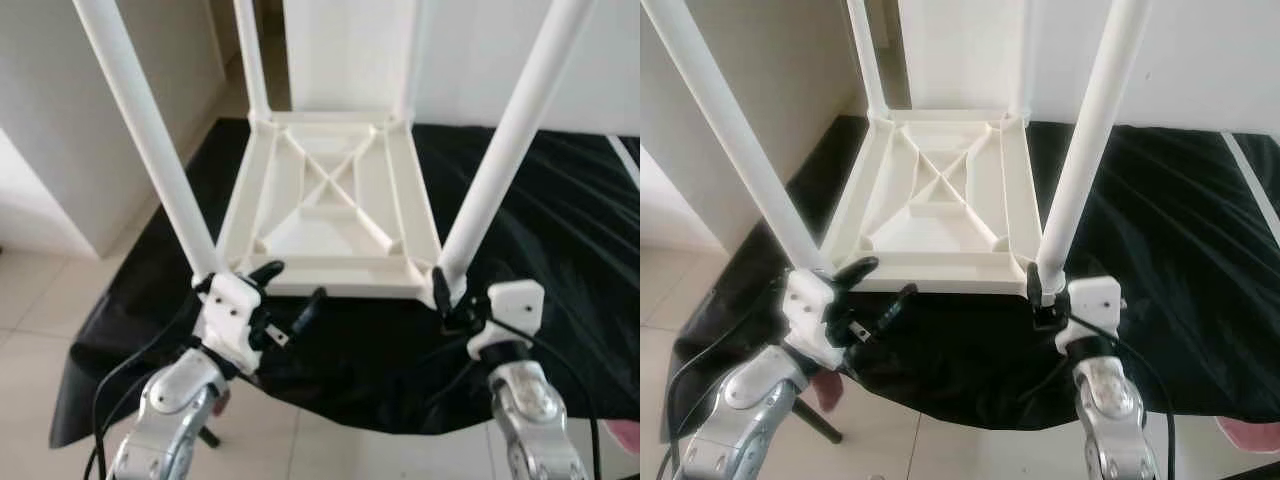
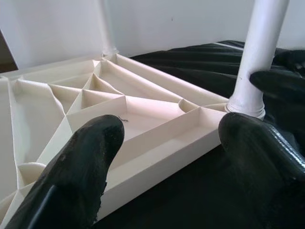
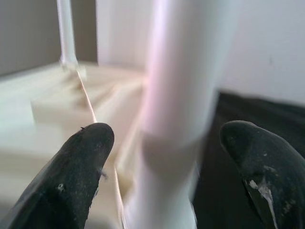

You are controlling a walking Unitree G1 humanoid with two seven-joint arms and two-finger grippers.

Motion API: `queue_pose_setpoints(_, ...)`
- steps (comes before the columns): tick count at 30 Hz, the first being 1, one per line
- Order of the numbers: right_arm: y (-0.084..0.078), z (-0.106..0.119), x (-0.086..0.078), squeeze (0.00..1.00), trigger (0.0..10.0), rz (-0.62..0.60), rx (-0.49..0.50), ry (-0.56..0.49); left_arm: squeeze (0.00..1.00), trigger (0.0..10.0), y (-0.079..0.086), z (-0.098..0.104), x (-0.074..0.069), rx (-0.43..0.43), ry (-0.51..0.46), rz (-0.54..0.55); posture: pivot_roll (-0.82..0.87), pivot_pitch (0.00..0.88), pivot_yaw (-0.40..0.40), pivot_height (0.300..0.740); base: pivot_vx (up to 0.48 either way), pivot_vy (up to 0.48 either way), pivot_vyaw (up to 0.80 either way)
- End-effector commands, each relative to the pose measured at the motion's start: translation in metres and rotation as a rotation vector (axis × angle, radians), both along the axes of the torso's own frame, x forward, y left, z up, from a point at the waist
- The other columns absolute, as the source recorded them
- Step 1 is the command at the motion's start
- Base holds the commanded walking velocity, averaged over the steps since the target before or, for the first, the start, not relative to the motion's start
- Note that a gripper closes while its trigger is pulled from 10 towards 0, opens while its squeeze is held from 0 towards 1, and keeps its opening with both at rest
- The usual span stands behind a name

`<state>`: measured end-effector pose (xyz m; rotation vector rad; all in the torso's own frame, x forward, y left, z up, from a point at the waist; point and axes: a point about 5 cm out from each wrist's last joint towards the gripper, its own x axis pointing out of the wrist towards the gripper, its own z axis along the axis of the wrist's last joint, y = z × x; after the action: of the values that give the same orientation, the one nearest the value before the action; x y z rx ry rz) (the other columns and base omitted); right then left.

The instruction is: Building children table

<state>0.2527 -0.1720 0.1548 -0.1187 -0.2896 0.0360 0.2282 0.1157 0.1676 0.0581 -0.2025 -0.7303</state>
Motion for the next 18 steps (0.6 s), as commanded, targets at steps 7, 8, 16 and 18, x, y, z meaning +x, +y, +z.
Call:
queue_pose_setpoints(7,0.009,0.019,0.016,0.0,10.0,-0.002,0.007,-0.041,0.0,10.0,-0.013,-0.011,-0.02,0.086,0.107,-0.282,0.05,0.021,0.016,0.74,0.0,0.0,0.0)
queue_pose_setpoints(8,0.011,0.024,0.02,0.0,10.0,-0.007,0.01,-0.05,0.0,10.0,-0.013,-0.014,-0.02,0.095,0.12,-0.292,0.05,0.018,0.017,0.74,0.0,0.0,0.0)
queue_pose_setpoints(16,0.015,0.054,0.036,0.0,10.0,-0.048,0.022,-0.101,0.0,10.0,-0.015,-0.021,-0.021,0.118,0.161,-0.319,0.05,0.009,0.011,0.74,0.0,0.0,0.0)
queue_pose_setpoints(18,0.014,0.057,0.038,0.0,10.0,-0.055,0.024,-0.101,0.0,10.0,-0.014,-0.022,-0.021,0.121,0.164,-0.314,0.05,0.007,0.008,0.74,0.0,0.0,0.0)
